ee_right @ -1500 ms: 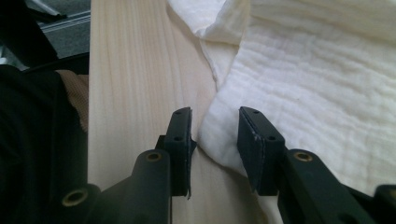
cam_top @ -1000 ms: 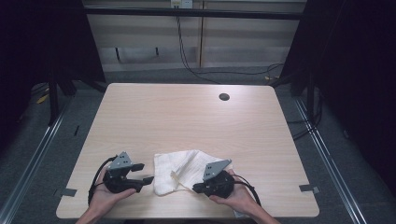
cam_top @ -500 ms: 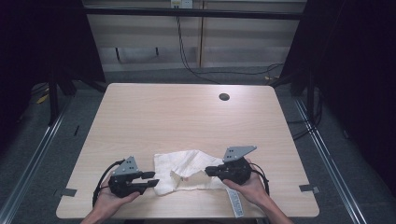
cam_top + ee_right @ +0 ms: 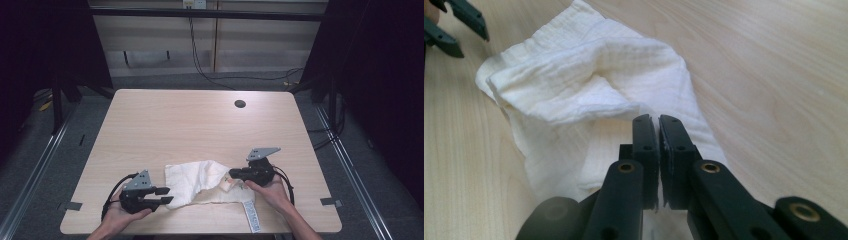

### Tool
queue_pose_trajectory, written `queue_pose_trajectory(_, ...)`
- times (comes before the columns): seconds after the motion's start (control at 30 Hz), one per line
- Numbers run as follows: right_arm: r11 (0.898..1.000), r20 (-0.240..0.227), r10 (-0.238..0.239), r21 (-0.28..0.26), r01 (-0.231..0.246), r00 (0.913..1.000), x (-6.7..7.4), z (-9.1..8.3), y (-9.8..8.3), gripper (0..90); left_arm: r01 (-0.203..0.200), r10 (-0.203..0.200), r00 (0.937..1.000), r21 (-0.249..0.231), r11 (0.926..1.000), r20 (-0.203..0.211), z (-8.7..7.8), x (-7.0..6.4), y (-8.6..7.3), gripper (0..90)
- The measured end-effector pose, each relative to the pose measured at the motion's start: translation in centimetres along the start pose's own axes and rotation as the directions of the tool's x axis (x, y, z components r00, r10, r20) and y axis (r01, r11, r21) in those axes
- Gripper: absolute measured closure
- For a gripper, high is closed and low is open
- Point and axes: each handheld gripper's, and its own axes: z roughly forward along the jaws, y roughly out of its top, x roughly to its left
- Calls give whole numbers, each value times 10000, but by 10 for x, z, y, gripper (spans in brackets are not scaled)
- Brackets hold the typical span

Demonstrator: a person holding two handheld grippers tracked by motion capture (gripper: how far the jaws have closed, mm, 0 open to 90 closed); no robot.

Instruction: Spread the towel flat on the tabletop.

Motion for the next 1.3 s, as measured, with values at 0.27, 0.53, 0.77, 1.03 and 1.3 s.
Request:
queue_pose_trajectory(0.27, 9991, 62, 13, 416, -15, 10000, -1, 9, -5, 864, -151, 153, 9999, 625, 9979, -33, 5, 1, -7, 692)
queue_pose_trajectory(0.53, 9990, 88, -184, 421, 181, 9998, 2, 10, -4, 857, -591, 576, 9982, 970, 9935, 185, 12, -6, -6, 725)
queue_pose_trajectory(0.77, 9989, 39, -214, 413, 212, 9998, 2, 9, -4, 855, -795, 772, 9968, 1314, 9881, 221, 16, -7, -8, 669)
queue_pose_trajectory(1.03, 9985, -25, -235, 495, 236, 9997, 2, 11, -4, 855, -1262, 1297, 9915, 1486, 9808, -141, 20, -9, -6, 758)
queue_pose_trajectory(1.3, 9984, 106, -381, 422, 376, 9992, 4, 9, -3, 852, -548, 558, 9984, 1067, 9928, -63, 14, 1, -3, 867)
